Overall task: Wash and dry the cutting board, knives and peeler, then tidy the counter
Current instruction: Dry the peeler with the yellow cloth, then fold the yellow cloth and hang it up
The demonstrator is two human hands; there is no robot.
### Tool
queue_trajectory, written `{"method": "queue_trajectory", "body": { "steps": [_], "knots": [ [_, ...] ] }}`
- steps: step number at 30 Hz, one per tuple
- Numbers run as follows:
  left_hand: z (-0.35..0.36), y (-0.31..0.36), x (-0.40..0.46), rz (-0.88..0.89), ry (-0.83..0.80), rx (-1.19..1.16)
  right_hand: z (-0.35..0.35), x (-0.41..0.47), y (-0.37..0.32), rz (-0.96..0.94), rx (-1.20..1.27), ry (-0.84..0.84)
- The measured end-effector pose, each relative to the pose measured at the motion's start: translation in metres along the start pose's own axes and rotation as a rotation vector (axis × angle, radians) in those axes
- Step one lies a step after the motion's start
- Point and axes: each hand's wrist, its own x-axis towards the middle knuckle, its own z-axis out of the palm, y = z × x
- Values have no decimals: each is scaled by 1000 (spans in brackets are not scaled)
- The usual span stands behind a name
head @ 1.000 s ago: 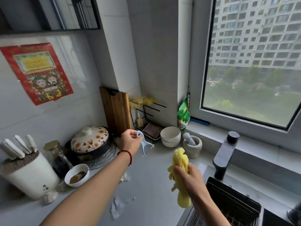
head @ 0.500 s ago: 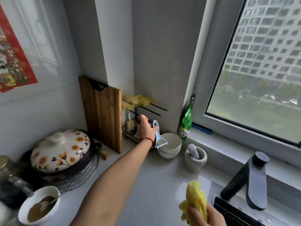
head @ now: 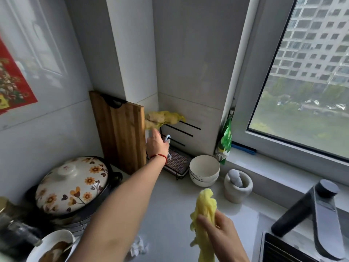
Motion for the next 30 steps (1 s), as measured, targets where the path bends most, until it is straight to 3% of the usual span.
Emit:
{"method": "queue_trajectory", "body": {
  "steps": [6, 10, 12, 14, 17, 19, 22, 25, 30],
  "knots": [
    [-28, -3, -24, -138, -214, -108, 15, 24, -20, 36, 349, -81],
    [-46, -17, -148, -169, -789, -623, 9, 22, -30, 68, 526, -201],
    [-56, -25, -194, -212, -807, -738, 4, 9, -25, 86, 549, -276],
    [-64, -27, -219, -215, -675, -720, -2, -7, -16, 60, 459, -272],
    [-73, -19, -238, -104, -615, -653, -21, -33, 3, -10, 118, -28],
    [-80, -9, -249, -54, -688, -693, -43, -50, 18, 3, 45, 94],
    [-93, 5, -266, 50, -796, -666, -78, -78, 34, 20, 73, 142],
    [-108, 16, -279, 146, -832, -586, -109, -105, 37, -61, -88, 134],
    [-119, 47, -321, 67, -980, -673, -173, -149, 50, -133, -494, 204]
  ]
}}
